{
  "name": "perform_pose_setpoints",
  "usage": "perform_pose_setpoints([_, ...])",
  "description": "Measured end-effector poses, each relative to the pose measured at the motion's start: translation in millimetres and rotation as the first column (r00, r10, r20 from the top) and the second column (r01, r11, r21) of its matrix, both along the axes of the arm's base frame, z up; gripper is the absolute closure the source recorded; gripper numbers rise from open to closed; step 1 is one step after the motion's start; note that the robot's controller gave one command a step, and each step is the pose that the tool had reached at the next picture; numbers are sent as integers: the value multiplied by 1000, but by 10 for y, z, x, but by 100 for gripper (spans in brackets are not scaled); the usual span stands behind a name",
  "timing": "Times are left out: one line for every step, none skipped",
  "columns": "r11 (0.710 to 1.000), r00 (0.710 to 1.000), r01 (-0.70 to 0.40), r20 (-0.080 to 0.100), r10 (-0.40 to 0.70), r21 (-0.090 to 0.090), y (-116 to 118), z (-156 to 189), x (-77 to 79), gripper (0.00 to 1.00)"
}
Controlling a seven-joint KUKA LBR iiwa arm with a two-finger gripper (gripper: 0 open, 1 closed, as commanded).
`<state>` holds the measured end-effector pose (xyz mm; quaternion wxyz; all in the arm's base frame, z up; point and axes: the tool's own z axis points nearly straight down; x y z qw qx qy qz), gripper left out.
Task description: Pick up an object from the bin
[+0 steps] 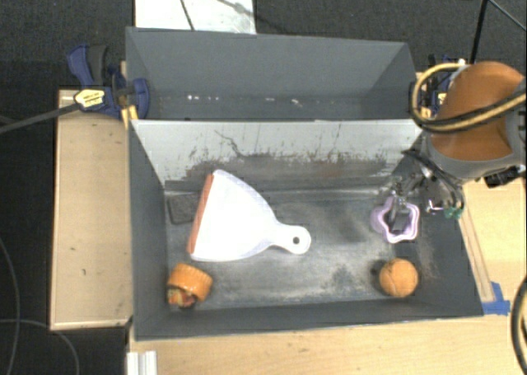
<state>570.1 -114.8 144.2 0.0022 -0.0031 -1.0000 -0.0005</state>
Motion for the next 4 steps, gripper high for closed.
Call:
perform_pose_setpoints([1000, 1000, -7, 8, 7, -2, 4, 48, 19, 100])
perform_pose_setpoints([1000, 1000, -8, 8, 8, -2, 4, 48, 19, 100])
perform_pose_setpoints([1000, 1000, -13, 4, 13, -1, -74, 507, -7, 100])
perform_pose_setpoints([1000, 1000, -20, 4, 20, -1, -15, 980, -197, 100])
